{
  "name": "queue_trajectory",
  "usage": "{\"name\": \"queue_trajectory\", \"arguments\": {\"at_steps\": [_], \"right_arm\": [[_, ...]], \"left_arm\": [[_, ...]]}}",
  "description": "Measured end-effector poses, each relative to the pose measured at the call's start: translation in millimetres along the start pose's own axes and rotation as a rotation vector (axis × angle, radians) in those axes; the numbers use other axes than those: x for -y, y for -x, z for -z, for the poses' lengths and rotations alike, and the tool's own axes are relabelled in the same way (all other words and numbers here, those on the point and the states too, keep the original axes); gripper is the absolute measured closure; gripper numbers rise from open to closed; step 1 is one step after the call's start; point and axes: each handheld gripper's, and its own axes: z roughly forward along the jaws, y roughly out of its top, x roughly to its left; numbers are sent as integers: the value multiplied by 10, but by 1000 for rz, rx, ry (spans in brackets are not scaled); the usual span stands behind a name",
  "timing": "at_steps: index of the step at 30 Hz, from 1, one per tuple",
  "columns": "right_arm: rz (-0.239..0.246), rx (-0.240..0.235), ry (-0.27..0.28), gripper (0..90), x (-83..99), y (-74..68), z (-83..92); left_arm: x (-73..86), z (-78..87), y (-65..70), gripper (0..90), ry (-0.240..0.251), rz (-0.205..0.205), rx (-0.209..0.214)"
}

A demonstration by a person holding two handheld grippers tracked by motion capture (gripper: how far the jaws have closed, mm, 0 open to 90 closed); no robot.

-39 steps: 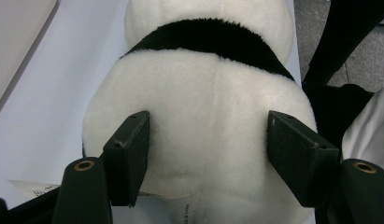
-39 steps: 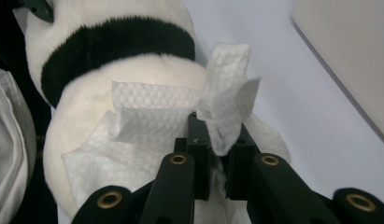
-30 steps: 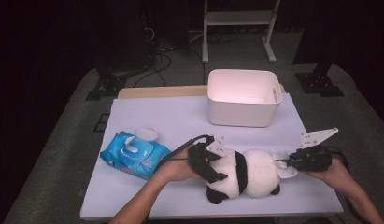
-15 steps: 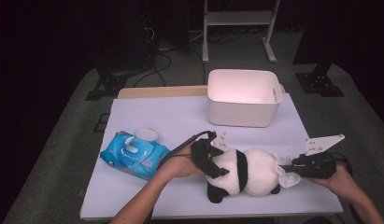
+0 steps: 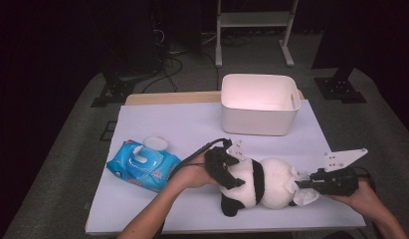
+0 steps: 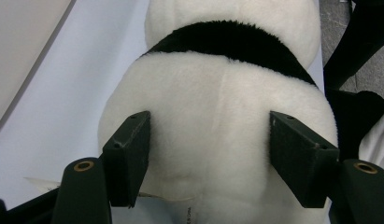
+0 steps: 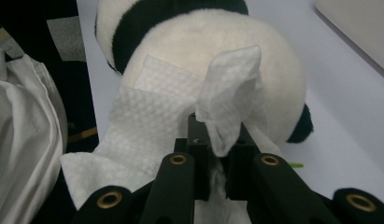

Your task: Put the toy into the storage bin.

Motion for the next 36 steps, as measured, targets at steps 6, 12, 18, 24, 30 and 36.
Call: {"name": "queue_trajectory", "arguments": {"at_steps": [6, 12, 18, 24, 30, 36], "right_arm": [[3, 0, -16, 828, 17, -5, -18], [-25, 7, -11, 826, 122, -26, 1], [-29, 17, -11, 823, 136, -32, 13], [-6, 9, 4, 821, 46, -75, -7], [37, 0, 10, 822, -91, -128, -43], [105, -6, -21, 822, -286, -203, -154]], "left_arm": [[-5, 83, 11, 311, 20, -8, 6], [41, 263, 35, 311, 7, -19, 17], [140, 223, 27, 326, 19, 5, 53], [127, 129, 31, 331, 10, 10, 52], [49, 57, 44, 337, 20, 0, 42], [-71, -24, 56, 338, 17, -18, 38]]}}
